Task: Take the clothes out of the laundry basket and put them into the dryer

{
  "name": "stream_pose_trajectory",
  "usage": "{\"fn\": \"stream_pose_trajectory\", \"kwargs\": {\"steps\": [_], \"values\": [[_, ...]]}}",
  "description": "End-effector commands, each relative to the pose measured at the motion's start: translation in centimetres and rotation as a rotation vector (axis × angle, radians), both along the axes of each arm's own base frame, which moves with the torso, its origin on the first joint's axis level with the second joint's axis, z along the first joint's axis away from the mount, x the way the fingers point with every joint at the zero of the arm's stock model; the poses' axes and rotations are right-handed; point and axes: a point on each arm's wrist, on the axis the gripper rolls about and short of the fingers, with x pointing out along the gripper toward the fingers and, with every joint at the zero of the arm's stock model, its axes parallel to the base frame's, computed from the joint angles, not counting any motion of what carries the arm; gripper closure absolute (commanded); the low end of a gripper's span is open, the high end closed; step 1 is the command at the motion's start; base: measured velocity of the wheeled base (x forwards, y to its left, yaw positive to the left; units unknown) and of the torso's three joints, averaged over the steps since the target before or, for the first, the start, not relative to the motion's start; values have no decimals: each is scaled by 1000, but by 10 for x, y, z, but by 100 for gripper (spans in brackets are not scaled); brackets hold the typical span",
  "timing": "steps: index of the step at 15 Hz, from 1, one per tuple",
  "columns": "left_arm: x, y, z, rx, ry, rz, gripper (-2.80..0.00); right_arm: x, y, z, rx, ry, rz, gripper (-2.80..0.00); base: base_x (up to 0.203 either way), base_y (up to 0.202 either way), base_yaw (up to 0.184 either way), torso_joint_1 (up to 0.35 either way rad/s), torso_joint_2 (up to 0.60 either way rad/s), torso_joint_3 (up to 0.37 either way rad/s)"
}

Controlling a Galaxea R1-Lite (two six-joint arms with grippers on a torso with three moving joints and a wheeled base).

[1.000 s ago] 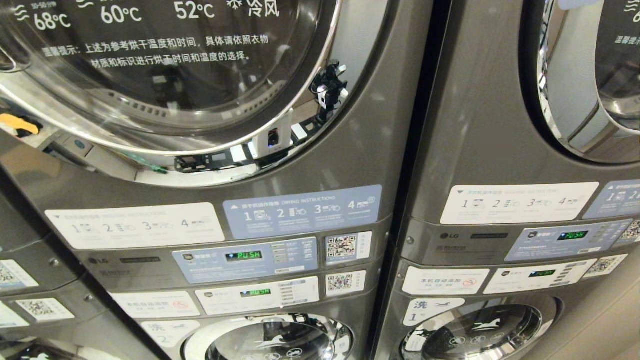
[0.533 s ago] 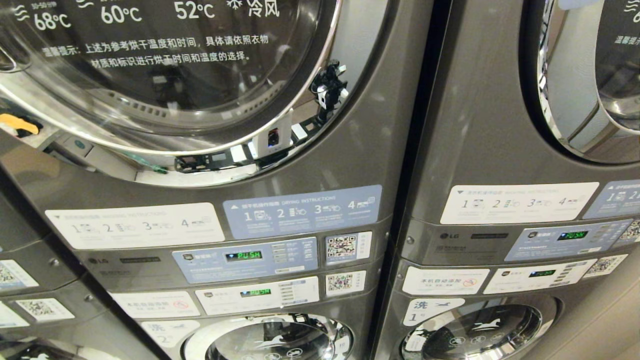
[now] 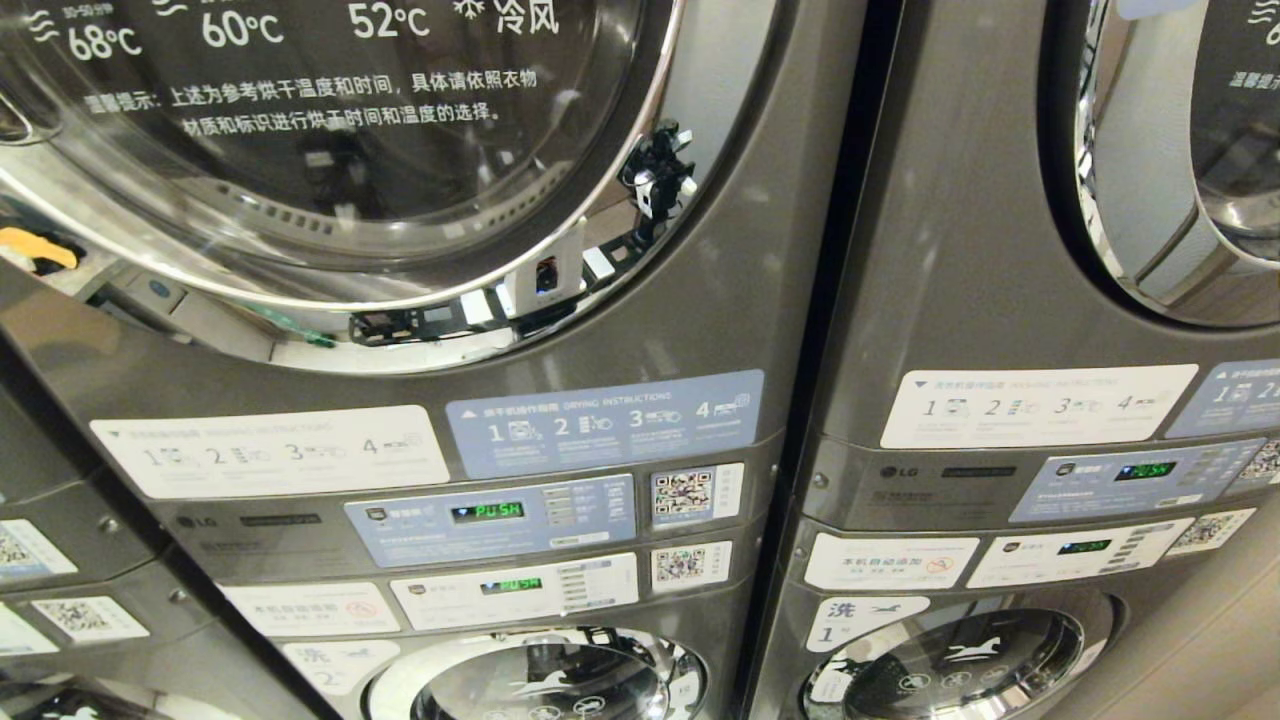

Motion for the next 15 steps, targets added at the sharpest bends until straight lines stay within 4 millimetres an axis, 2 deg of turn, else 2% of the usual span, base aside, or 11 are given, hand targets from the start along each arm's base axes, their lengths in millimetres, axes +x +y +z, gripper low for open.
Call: {"fn": "stream_pose_trajectory", "kwargs": {"steps": [1, 15], "values": [[0, 0, 0, 0, 1, 0, 0, 0, 0, 0, 0, 1, 0, 0, 0, 0, 0, 0, 0, 0], [0, 0, 0, 0, 1, 0, 0, 0, 0, 0, 0, 0, 1, 0, 0, 0, 0, 0, 0, 0]]}}
